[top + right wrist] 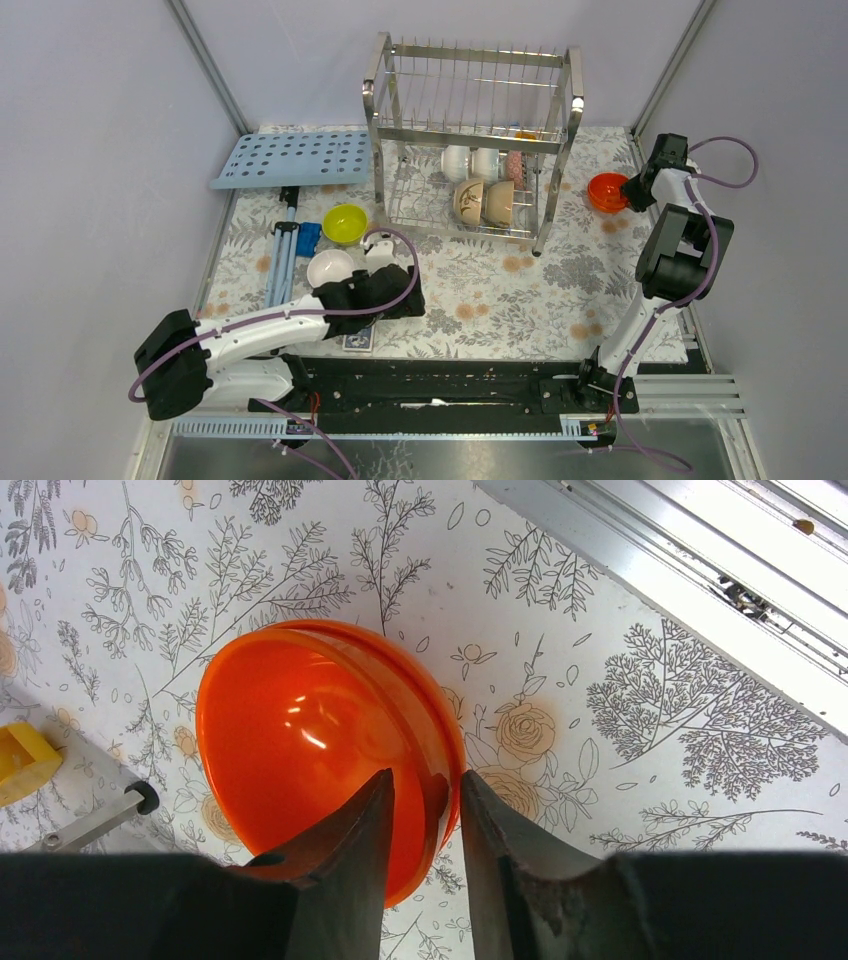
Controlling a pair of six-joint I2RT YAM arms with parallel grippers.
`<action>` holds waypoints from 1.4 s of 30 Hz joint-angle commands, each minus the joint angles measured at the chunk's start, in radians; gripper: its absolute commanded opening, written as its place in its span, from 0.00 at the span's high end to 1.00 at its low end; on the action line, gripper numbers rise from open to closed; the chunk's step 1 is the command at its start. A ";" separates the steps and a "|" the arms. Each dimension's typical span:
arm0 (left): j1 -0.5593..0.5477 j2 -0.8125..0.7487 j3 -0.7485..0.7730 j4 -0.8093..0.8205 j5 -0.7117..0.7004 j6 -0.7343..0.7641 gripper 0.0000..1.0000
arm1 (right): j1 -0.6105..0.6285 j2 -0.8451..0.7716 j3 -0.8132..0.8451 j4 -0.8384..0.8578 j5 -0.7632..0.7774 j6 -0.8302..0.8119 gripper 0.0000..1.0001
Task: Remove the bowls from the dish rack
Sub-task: Place the bowl with the bowl.
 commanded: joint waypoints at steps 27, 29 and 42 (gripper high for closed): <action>0.005 -0.060 -0.024 0.032 0.002 -0.009 0.01 | -0.006 -0.071 0.006 -0.042 0.071 -0.051 0.72; 0.005 -0.055 -0.020 0.033 0.001 -0.006 0.01 | -0.006 -0.066 0.005 -0.039 0.067 -0.052 0.72; 0.005 -0.030 -0.012 0.037 0.002 -0.007 0.01 | -0.006 -0.025 0.020 -0.033 0.044 -0.057 0.78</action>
